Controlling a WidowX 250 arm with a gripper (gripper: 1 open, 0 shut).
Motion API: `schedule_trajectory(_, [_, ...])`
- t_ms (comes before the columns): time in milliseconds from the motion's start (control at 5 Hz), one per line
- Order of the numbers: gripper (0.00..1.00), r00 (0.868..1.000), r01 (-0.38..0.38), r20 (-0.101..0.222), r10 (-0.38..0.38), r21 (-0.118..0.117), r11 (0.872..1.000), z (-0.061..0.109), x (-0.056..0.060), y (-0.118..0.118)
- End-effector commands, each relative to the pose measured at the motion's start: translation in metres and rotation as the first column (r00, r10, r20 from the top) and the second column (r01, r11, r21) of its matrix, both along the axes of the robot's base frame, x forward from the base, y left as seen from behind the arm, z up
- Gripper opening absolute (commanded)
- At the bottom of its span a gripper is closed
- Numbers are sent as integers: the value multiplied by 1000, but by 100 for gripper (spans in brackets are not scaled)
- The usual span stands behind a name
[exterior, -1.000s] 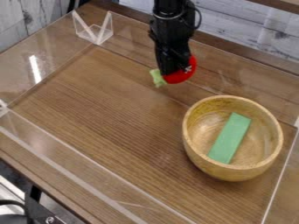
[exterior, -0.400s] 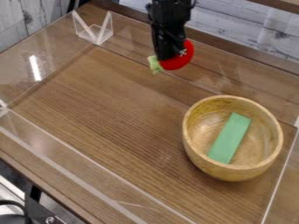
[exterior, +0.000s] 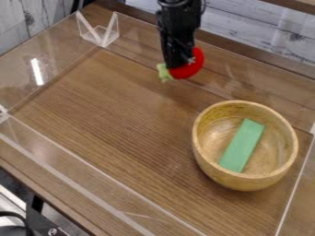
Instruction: Move the red fruit to the left side of the table
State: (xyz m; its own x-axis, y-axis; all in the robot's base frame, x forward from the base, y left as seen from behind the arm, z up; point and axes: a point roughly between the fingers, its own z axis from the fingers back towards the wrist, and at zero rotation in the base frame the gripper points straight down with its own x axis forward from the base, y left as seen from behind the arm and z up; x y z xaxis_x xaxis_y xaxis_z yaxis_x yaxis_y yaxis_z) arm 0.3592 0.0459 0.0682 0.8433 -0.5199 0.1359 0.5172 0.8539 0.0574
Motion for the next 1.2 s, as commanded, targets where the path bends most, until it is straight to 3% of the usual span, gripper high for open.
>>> schedule_trajectory(0, [0,1000,4,31,-4,0,1000,2,4,-5])
schedule_trajectory(400, [0,998,1,66,-2,7,1000,12,4,0])
schedule_trajectory(600, [0,995,-37,91,36,12,999,28,1,-1])
schedule_trajectory(800, [0,994,-61,93,60,10,998,32,0,-3])
schedule_trajectory(1000, [0,990,-117,82,116,5,993,26,8,-3])
